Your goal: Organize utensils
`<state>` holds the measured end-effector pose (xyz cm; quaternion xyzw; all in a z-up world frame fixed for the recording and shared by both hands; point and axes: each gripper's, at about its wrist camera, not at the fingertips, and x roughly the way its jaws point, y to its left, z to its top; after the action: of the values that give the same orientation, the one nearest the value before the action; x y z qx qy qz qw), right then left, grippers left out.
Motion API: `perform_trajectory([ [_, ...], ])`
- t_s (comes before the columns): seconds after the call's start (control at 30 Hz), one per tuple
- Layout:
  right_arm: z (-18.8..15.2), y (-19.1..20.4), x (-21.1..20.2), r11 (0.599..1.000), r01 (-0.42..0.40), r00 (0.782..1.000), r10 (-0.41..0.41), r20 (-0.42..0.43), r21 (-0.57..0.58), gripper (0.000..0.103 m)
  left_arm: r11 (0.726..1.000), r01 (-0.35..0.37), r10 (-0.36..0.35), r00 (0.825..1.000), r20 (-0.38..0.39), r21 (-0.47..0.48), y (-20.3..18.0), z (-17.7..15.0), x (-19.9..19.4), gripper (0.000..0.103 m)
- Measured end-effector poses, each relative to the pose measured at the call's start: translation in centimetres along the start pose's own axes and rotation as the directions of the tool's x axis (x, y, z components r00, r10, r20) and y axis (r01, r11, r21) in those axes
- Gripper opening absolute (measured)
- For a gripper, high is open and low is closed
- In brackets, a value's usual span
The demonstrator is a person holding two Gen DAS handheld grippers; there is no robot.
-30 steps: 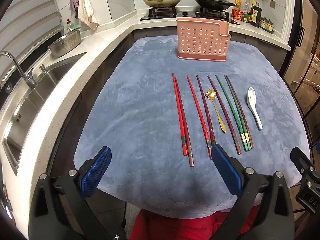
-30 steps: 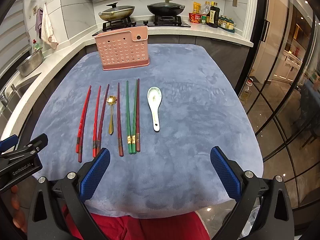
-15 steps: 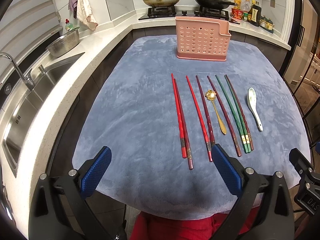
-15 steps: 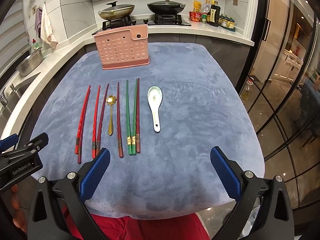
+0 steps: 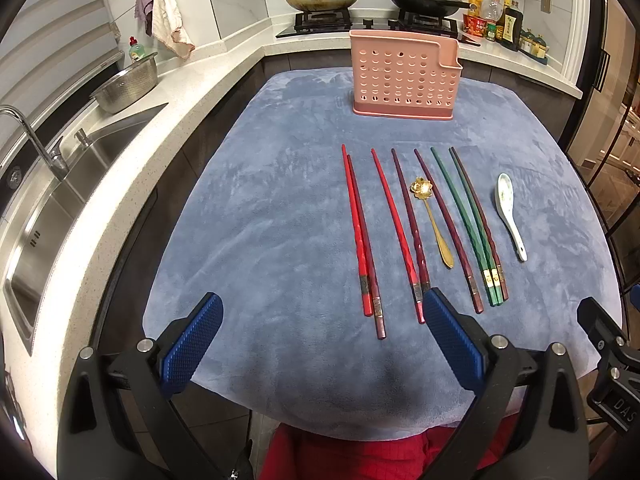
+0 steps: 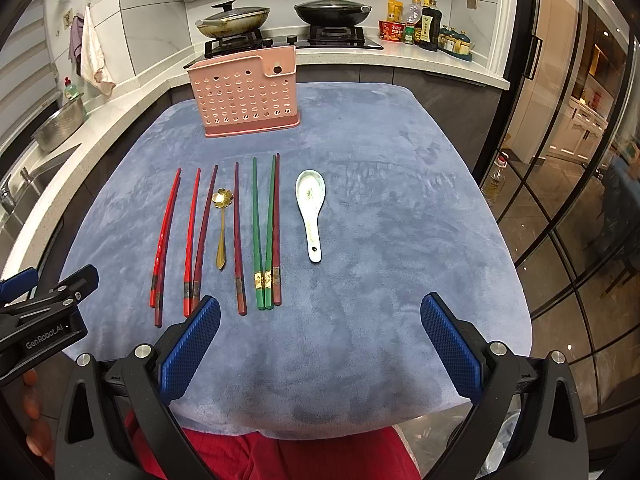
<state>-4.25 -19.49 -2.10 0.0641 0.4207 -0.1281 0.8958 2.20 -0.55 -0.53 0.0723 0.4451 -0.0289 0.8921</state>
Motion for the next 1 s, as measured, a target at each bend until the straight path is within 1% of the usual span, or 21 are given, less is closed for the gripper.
perform_trajectory([
  [0.7, 0.1, 0.1, 0.1, 1.000, -0.002, 1.000, 0.002, -0.002, -0.003, 0.096, 1.000, 0.002, -0.002, 1.000, -0.002, 0.001, -0.1, 0.0, 0.0, 0.095],
  [0.83, 0.1, 0.1, 0.3, 1.000, -0.002, 1.000, 0.002, -0.006, 0.001, 0.096, 1.000, 0.007, -0.007, 1.000, -0.012, -0.001, 0.0, 0.1, 0.3, 0.095],
  [1.0, 0.0, -0.3, 0.8, 1.000, 0.000, 1.000, 0.000, -0.018, 0.008, 0.096, 0.999, 0.016, -0.017, 0.999, -0.035, -0.032, 1.0, 0.1, 1.6, 0.095],
])
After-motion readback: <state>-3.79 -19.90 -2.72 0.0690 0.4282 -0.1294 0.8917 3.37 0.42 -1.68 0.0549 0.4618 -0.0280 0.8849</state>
